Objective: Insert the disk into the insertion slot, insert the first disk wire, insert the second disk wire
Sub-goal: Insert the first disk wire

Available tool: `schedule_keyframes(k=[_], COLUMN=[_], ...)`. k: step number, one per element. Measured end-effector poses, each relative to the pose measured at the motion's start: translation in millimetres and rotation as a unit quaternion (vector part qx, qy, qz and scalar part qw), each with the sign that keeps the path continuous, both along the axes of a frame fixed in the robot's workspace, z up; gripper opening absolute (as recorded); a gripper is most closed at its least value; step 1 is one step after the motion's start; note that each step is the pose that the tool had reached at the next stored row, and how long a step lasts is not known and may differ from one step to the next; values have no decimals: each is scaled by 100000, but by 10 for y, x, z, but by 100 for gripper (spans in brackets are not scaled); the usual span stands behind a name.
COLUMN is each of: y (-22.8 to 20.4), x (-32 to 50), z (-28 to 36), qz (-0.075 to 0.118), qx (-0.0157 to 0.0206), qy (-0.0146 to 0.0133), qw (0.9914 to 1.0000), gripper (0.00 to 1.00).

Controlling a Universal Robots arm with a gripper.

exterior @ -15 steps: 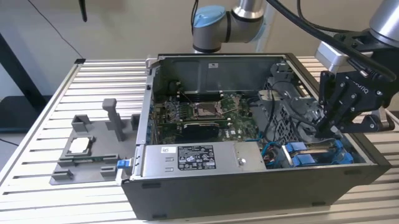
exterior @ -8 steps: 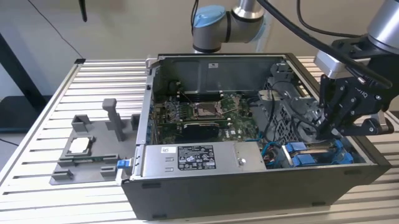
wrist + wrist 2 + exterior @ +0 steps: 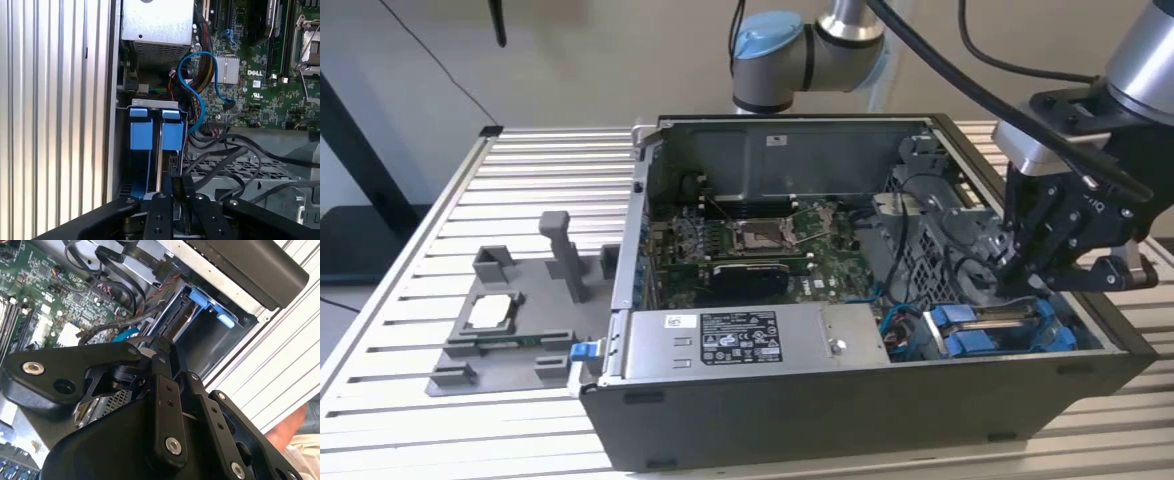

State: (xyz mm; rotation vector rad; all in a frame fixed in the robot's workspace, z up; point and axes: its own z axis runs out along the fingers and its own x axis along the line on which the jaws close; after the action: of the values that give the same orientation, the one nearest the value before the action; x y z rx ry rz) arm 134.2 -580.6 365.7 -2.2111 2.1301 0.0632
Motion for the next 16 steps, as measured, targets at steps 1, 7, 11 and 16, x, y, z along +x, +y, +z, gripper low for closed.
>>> schedule_keyframes(k=[1,7,11,16], y=[0,-1,0,0], x=[0,1,1,2], z=[-4,-27,-27,-36], qz=[-2,-1,-10,-10], qx=[-6,7,1,2], qy=[-249,-1735,-1743,-2085], qw=[100000,99985,99985,99978], gripper=[19,19,19,19])
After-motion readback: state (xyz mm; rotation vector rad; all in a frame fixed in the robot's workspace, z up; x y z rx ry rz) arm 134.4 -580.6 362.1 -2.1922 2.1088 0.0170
